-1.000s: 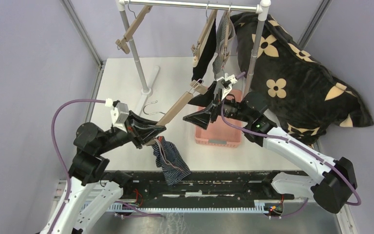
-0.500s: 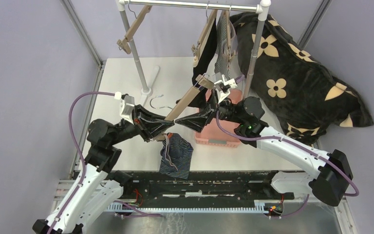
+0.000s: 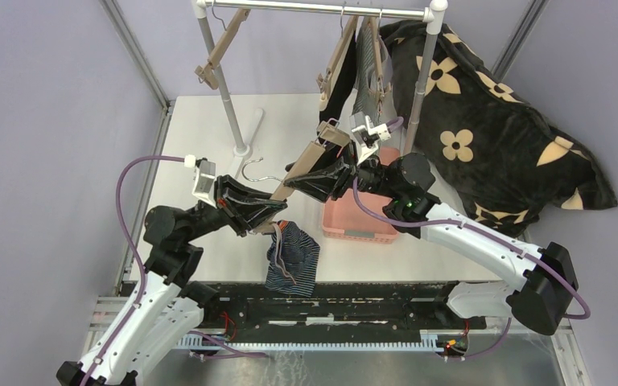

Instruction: Remove the underwear clipped to the hanger

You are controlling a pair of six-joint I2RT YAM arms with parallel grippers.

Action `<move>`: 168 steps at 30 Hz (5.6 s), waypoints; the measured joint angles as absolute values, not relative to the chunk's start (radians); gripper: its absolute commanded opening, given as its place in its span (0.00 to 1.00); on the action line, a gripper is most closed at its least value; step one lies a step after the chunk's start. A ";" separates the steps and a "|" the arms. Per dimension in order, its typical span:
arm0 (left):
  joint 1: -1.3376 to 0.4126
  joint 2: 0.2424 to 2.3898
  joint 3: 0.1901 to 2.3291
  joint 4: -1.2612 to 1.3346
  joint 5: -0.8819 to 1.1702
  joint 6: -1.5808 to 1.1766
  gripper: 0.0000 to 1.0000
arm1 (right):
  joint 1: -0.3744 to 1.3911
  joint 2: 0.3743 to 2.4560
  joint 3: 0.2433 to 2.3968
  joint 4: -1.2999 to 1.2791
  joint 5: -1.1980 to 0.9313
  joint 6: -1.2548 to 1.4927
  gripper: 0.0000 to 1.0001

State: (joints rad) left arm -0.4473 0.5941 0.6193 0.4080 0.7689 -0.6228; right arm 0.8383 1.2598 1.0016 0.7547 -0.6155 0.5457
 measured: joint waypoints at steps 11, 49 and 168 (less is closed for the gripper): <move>-0.447 0.616 0.594 0.498 0.767 -0.665 0.03 | 0.847 1.269 1.022 0.762 -0.607 0.544 0.29; -0.445 0.452 0.647 0.073 0.635 -0.461 0.64 | 0.864 1.243 1.032 0.751 -0.580 0.525 0.01; -0.444 0.624 0.812 0.049 0.755 -0.315 0.03 | 0.888 1.293 1.147 0.668 -0.546 0.495 0.01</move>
State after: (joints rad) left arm -0.4442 0.6239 0.8120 0.0490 0.7551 -0.3145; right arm 0.8875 1.2934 1.1473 0.6682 -0.5461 0.4950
